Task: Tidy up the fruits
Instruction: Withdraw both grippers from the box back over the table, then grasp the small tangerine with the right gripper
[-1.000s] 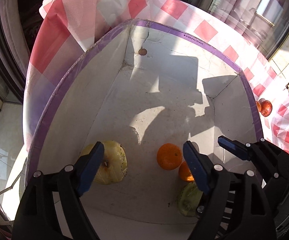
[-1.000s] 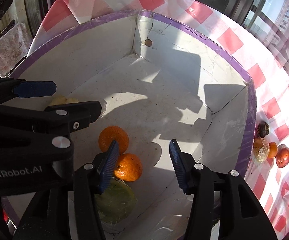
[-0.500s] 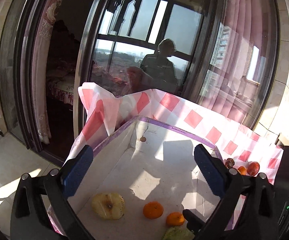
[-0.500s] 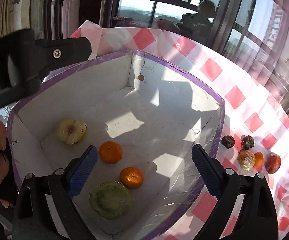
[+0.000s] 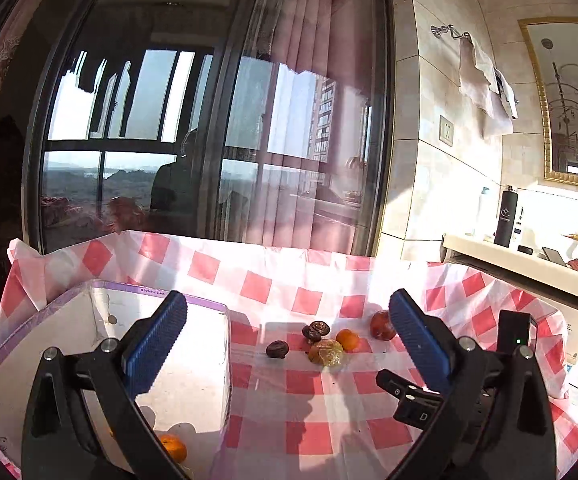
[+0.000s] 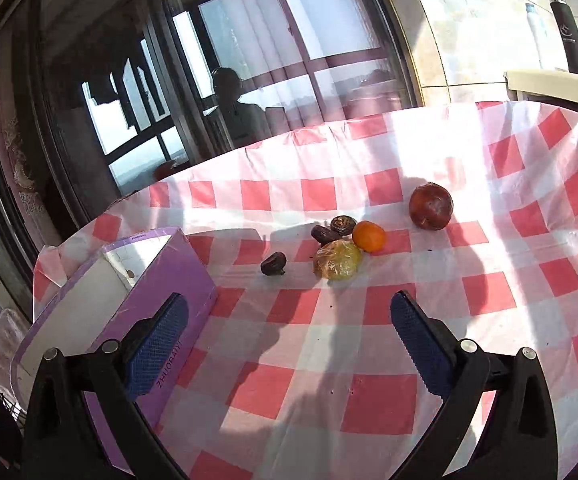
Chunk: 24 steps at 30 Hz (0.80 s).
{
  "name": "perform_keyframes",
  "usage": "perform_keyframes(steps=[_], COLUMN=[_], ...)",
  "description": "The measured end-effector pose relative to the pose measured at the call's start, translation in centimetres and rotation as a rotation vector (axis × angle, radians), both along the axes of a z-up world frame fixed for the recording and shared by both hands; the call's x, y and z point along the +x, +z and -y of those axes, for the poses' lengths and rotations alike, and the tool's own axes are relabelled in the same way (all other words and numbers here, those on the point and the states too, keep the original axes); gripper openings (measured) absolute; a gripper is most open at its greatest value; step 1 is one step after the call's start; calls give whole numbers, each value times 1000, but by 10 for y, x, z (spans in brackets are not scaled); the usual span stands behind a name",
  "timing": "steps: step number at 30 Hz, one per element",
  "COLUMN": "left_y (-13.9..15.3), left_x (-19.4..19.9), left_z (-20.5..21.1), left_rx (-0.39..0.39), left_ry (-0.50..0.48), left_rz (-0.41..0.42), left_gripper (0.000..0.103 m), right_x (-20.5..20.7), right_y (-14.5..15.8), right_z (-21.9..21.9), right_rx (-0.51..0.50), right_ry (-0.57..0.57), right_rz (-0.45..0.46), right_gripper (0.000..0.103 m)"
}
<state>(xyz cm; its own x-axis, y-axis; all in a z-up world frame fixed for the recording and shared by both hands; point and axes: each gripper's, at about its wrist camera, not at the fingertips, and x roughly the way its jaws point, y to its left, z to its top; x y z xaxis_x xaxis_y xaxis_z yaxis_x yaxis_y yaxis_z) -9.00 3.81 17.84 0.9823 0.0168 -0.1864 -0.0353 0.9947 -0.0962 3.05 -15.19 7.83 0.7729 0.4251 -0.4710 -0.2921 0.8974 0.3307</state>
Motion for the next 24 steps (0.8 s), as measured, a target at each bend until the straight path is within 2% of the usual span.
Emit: perform_keyframes(steps=[2, 5, 8, 10, 15, 18, 21, 24], left_y=[-21, -61, -99, -119, -146, -160, -161, -162], left_x=[22, 65, 110, 135, 169, 185, 181, 181], left_z=[27, 52, 56, 55, 36, 18, 8, 6], left_rx=[11, -11, -41, -33, -16, -99, -169, -190], left_ry=[-98, -156, -129, -88, -6, 14, -3, -25], left_rz=[-76, -226, -358, -419, -488, -607, -575, -575], left_gripper=[101, 101, 101, 101, 101, 101, 101, 101], right_x=[7, 18, 26, 29, 51, 69, 90, 113], right_y=[-17, -39, -51, -52, -56, -56, -54, -54], right_z=[24, 54, 80, 88, 91, 81, 64, 44], right_rx=[2, 13, 141, 162, 158, 125, 82, 67], right_ry=[-77, -154, -180, -202, -206, -182, -128, -85], right_rz=[-33, -80, -132, -123, -166, -176, -173, -176], right_gripper=[98, 98, 98, 98, 98, 98, 97, 90])
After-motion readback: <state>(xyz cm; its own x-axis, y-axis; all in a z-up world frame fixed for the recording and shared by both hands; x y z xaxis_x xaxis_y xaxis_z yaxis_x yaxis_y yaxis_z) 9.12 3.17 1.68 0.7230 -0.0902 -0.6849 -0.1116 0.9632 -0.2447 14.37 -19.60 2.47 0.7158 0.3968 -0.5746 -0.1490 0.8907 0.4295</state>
